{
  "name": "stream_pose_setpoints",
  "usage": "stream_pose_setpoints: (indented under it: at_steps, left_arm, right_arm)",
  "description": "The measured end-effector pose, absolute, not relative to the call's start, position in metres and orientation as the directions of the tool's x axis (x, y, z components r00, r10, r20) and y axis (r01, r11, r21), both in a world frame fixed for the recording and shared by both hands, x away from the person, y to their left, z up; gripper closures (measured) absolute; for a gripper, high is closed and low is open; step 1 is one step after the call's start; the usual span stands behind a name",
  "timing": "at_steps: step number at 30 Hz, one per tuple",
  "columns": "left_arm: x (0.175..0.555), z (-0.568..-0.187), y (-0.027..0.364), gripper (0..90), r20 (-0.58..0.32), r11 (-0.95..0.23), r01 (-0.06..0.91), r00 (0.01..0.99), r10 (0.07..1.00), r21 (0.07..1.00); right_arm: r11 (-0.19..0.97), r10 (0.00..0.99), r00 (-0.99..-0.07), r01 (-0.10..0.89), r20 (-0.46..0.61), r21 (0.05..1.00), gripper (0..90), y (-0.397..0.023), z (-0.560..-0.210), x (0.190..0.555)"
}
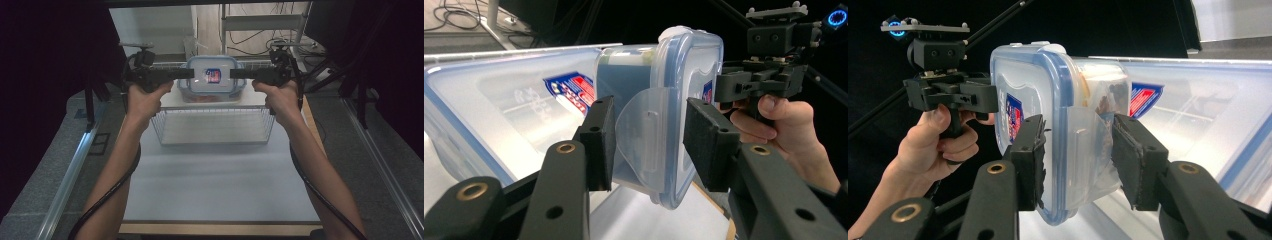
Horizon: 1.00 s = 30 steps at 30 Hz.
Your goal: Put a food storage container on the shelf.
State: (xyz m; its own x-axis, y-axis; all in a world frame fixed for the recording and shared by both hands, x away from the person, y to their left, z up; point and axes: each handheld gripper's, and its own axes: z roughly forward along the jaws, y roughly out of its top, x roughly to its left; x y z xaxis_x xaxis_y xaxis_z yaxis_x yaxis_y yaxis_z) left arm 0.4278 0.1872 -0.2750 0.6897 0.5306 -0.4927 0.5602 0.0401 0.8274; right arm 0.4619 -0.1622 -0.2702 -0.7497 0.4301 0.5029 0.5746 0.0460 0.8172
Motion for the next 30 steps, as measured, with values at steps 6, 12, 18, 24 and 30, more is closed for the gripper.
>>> stream_pose_setpoints:
  at_steps: [6, 12, 18, 24, 30]
  left_arm:
    - [0.436, -0.277, 0.189, 57.0, -0.512, 0.063, 0.571, 0.675, 0.531, 0.818]
    - [0.442, -0.282, 0.189, 56.9, -0.534, 0.084, 0.586, 0.657, 0.532, 0.806]
    - [0.445, -0.281, 0.188, 55.9, -0.537, 0.095, 0.592, 0.637, 0.552, 0.8]
    - [0.446, -0.278, 0.177, 48.1, -0.478, 0.04, 0.591, 0.61, 0.632, 0.806]
    - [0.449, -0.283, 0.176, 42.6, -0.507, 0.061, 0.607, 0.6, 0.619, 0.793]
  right_arm:
    - [0.035, 0.432, -0.738, 0.588, 0.519, 0.808, 57.2, -0.16, -0.269, 0.474]
    - [0.013, 0.428, -0.718, 0.612, 0.549, 0.791, 57.1, -0.159, -0.272, 0.483]
    - [0.005, 0.436, -0.706, 0.622, 0.558, 0.783, 56.1, -0.158, -0.272, 0.486]
    - [0.038, 0.491, -0.708, 0.6, 0.508, 0.799, 50.7, -0.152, -0.272, 0.486]
    - [0.026, 0.531, -0.693, 0.589, 0.488, 0.808, 49.6, -0.152, -0.273, 0.489]
